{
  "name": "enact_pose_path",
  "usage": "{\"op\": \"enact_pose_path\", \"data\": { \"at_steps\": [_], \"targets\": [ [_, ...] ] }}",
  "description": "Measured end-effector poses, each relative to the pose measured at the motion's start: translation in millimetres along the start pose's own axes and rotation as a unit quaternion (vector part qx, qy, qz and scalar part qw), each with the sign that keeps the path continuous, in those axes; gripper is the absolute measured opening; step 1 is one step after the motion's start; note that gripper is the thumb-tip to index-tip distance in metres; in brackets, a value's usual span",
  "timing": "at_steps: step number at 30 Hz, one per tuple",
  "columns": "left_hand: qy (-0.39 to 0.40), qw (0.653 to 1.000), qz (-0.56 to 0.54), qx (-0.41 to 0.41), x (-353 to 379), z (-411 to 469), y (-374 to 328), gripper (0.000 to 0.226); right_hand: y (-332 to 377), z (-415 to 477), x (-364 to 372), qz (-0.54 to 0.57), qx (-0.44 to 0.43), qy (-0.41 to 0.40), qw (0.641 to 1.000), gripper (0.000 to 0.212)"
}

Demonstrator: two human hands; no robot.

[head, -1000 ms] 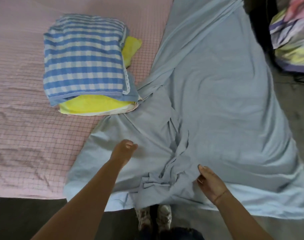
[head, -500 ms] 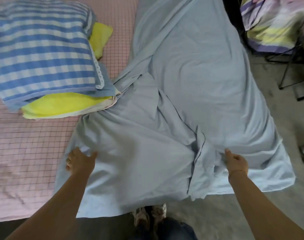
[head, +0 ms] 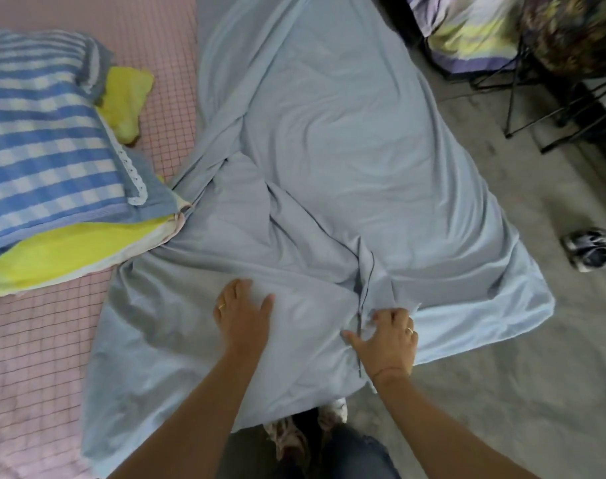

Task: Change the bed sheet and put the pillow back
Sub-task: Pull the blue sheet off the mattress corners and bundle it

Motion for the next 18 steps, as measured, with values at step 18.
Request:
{"op": "enact_pose_path", "data": {
  "at_steps": [18],
  "targets": [
    [0.085, 0.982, -0.095, 0.137, 61, -35, -169, 0.025, -95, 27, -11, 0.491, 0.132, 0.099, 0.856, 0.027]
  ]
}}
Point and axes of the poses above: each hand's wrist, its own z-axis towards the middle knuckle, its own x-axis out of the palm, y = z × x, the point moved 10 cm from there along z, towards the middle knuckle, and after that the axes turned 12 degrees about z, right-handed, at the moved point
